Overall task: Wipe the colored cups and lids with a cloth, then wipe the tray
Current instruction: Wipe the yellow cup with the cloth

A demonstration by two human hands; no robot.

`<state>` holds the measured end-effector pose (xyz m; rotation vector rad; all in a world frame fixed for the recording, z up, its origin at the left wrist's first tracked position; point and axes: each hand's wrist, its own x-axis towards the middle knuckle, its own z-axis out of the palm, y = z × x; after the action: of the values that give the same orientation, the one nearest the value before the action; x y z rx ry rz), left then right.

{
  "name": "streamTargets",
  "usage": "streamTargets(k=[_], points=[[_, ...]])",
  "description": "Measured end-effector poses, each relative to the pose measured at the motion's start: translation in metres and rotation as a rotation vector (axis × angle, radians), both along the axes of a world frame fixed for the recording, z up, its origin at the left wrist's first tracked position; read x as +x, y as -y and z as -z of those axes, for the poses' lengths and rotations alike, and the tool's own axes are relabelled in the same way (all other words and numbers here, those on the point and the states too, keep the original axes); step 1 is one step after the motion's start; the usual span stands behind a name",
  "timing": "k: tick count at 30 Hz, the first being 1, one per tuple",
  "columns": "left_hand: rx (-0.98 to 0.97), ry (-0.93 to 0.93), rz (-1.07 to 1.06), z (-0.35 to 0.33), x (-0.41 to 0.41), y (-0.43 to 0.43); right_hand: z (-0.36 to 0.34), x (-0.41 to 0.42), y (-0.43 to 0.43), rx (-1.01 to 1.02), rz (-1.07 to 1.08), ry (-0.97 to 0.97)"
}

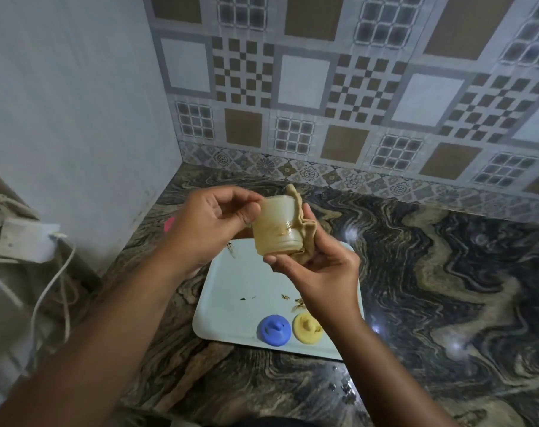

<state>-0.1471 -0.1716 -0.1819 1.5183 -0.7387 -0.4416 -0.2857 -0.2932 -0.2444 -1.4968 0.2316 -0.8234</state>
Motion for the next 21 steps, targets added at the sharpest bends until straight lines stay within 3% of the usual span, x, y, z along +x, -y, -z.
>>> streamTargets(k=[2,4,6,8,11,13,16,18,21], points=[[0.017,0.049,-0.023,-0.001,0.000,0.005,0.005,0.003,0.001,-0.128,0.060,-0.004],[0.093,0.225,-0.057,-0.002,-0.002,0.009,0.012,0.007,0.003,-0.343,0.193,-0.010],[0.132,0.356,-0.072,-0.008,-0.006,0.012,0.016,0.008,0.003,-0.419,0.264,0.002],[0.088,0.308,-0.046,-0.011,-0.008,0.014,0.013,0.006,0.003,-0.300,0.269,0.026],[0.049,0.087,0.038,-0.008,-0.004,0.015,0.010,0.001,0.006,-0.090,0.225,0.010],[0.054,0.037,0.037,-0.006,-0.002,0.016,0.013,0.001,0.007,-0.054,0.167,-0.052],[0.077,0.124,-0.002,-0.008,-0.005,0.022,0.018,0.002,0.010,-0.356,0.260,-0.029],[0.140,0.321,-0.042,-0.011,-0.013,0.025,0.022,0.004,0.009,-0.574,0.361,0.003],[0.149,0.435,-0.075,-0.017,-0.021,0.022,0.019,0.004,0.006,-0.567,0.404,0.038]])
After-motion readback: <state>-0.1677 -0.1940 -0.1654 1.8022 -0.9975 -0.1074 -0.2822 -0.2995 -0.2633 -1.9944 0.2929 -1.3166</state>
